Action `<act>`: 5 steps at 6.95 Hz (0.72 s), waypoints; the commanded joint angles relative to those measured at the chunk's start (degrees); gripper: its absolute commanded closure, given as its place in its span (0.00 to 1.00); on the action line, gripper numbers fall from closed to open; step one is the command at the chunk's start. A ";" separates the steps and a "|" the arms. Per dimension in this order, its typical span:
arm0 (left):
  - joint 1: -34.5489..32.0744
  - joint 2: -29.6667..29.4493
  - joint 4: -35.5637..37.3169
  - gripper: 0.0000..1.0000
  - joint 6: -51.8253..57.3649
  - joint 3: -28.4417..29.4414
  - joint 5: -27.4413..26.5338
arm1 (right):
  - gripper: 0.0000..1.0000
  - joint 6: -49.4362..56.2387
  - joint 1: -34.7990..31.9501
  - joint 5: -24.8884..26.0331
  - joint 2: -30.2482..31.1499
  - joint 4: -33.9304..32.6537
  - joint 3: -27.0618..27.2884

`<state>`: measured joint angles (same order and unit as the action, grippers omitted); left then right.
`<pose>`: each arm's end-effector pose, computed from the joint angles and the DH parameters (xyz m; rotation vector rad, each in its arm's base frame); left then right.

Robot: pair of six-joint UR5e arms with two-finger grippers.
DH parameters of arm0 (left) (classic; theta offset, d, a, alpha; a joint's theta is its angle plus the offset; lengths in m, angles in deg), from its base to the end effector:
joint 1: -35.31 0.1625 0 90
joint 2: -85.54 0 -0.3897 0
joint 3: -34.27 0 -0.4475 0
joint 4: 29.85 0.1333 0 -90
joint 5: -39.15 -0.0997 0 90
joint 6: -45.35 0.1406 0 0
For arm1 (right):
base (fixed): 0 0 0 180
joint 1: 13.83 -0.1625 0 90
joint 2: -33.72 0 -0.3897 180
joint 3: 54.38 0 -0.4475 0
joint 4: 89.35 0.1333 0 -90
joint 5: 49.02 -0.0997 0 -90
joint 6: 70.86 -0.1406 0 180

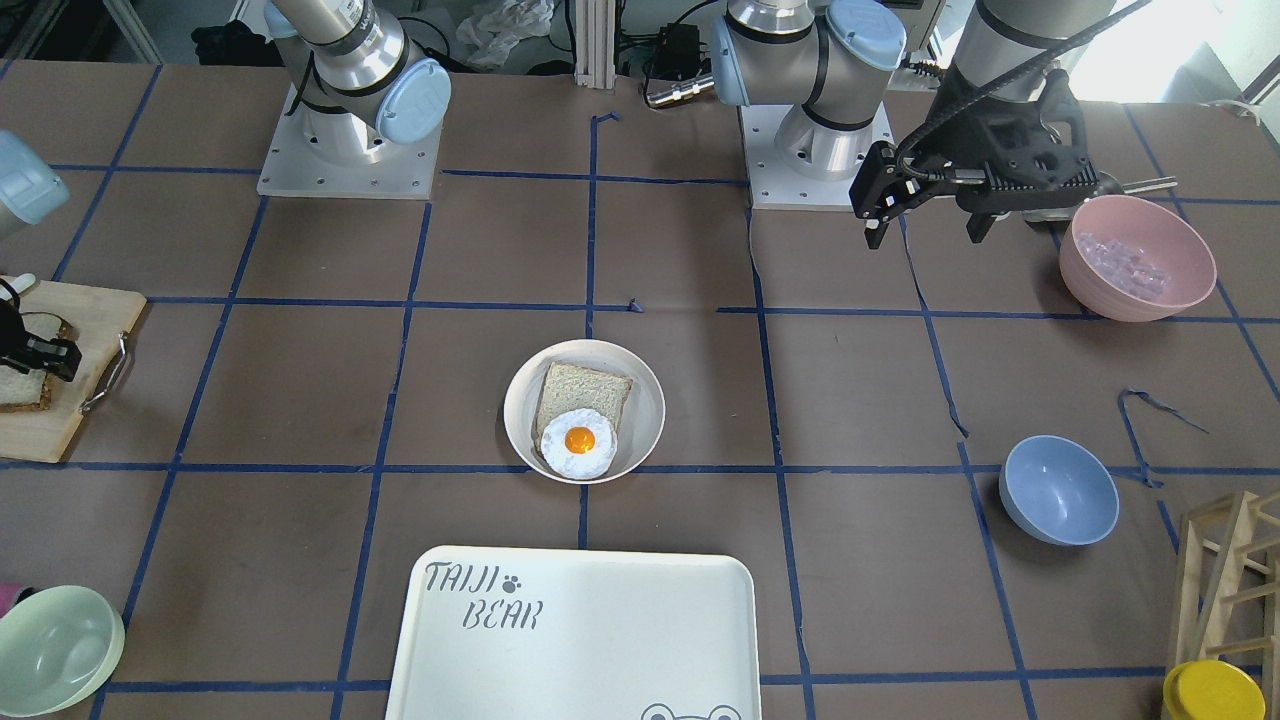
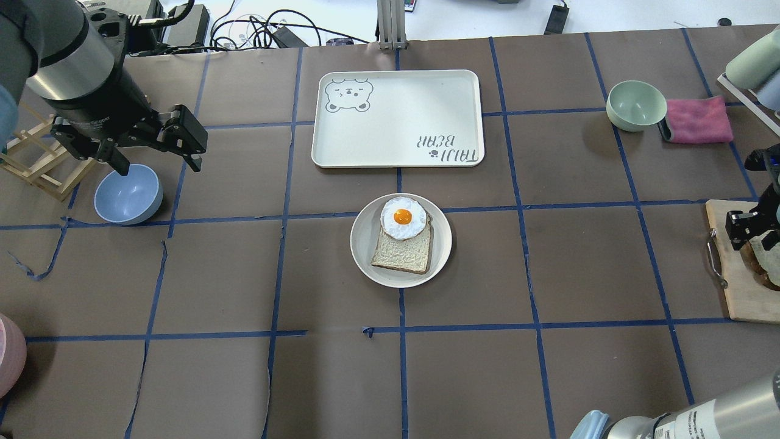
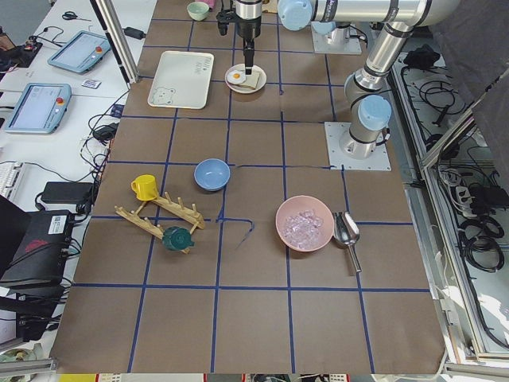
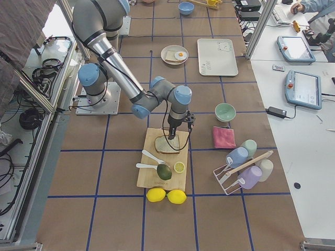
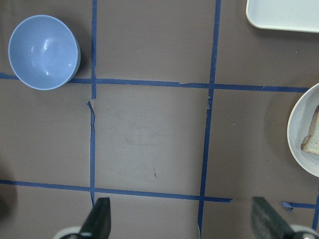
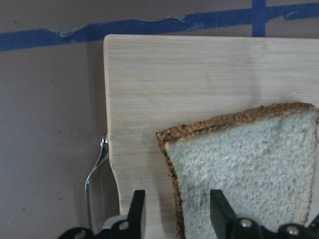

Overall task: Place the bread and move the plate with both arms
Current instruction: 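Grasp the bread slice edge with the right gripper and lift it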

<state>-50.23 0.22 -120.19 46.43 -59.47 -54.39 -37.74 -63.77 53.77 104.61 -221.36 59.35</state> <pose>-0.0841 -0.5249 0.4190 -0.0913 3.0780 -0.0115 -0.2780 -0.4893 0.0879 -0.1770 -2.9580 -0.2152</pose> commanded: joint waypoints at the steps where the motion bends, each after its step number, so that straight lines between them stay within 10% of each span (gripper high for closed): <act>1: -0.15 -0.73 0.16 0.00 -0.91 -0.22 0.47 | 0.76 0.01 0.02 0.13 -0.04 0.43 0.00; 5: -0.24 -0.81 0.25 0.00 -2.41 -0.22 2.40 | 0.87 0.01 0.10 0.04 -0.75 -0.09 -0.34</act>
<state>-50.45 -0.63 -120.01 44.54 -59.68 -52.29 -37.80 -63.73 53.80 103.87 -221.33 59.22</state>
